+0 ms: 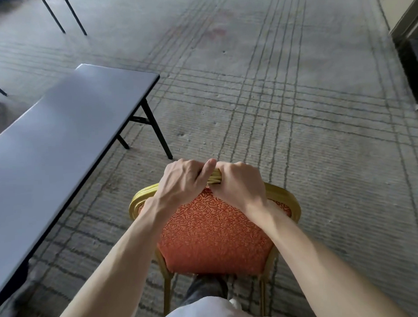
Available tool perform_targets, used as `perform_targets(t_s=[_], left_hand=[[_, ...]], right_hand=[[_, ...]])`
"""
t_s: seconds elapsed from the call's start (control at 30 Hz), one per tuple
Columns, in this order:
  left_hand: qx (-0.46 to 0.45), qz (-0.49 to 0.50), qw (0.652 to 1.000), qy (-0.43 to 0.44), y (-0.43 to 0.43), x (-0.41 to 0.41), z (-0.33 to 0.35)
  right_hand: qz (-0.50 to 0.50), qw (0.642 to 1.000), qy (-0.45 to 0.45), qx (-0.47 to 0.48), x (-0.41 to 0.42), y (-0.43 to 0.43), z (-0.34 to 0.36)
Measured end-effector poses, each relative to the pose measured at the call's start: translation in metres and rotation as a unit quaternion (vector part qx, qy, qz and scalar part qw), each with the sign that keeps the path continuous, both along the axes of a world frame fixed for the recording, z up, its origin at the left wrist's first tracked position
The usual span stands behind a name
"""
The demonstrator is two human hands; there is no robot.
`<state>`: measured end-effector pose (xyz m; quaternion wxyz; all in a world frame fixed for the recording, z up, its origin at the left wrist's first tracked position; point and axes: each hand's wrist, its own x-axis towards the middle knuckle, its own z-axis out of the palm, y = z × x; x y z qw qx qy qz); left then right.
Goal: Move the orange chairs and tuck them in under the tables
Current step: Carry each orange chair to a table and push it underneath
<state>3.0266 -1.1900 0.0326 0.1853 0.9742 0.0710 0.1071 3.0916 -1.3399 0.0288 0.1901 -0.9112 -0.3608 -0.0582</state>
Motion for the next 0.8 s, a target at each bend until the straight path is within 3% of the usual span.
perform_targets(t_s=[0.27,0.5,0.8], left_hand=[[0.000,0.092,0.995,0.032,0.037,0.105,-0.006],[0.010,0.082,0.995,0.050,0.082,0.149,0.000],[0.037,0.216,0.975,-0.029,0.141,0.116,0.030]], right_hand=[[-0.007,0.997,0.068,-0.031,0.104,0.051,0.001],[0.039,0.993,0.103,-0.049,0.157,0.098,0.009],[0.220,0.975,-0.014,0.016,0.164,0.173,0.040]])
